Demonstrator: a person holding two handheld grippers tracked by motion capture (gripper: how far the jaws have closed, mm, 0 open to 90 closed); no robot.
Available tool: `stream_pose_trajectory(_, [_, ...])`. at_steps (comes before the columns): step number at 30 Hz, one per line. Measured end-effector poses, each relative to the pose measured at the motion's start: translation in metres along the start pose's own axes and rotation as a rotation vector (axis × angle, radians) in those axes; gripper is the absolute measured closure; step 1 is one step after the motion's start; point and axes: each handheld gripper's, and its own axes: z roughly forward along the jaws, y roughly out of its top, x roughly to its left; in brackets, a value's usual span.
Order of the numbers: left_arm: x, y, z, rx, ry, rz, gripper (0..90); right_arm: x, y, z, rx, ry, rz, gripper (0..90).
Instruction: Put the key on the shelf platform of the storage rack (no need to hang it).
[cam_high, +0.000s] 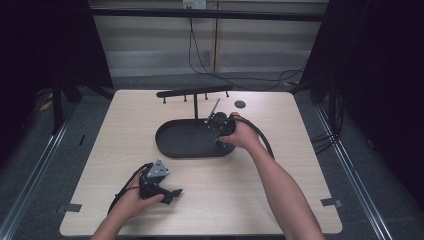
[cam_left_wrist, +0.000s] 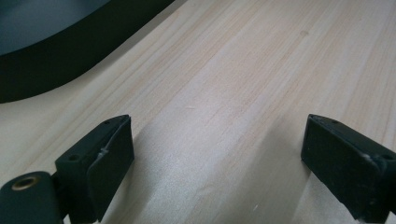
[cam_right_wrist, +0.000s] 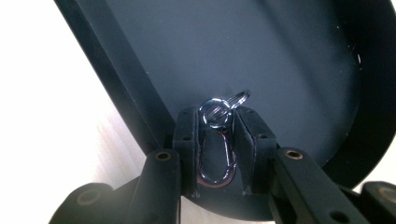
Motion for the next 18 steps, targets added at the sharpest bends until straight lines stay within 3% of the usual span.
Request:
stream_pose_trajectory(8, [0.0000, 0.0000, 0.0001, -0.001, 0.000, -0.001, 9.0, -0.0030, -0.0052, 0.0094, -0.013, -0.009, 0.011, 71.2])
stream_pose_trajectory(18, [-0.0001, -0.0002, 0.0002, -0.003, -0.002, -0.001, 9.0, -0.0054, -0.0097, 0.0100, -0.030, 0.019, 0.053, 68.9])
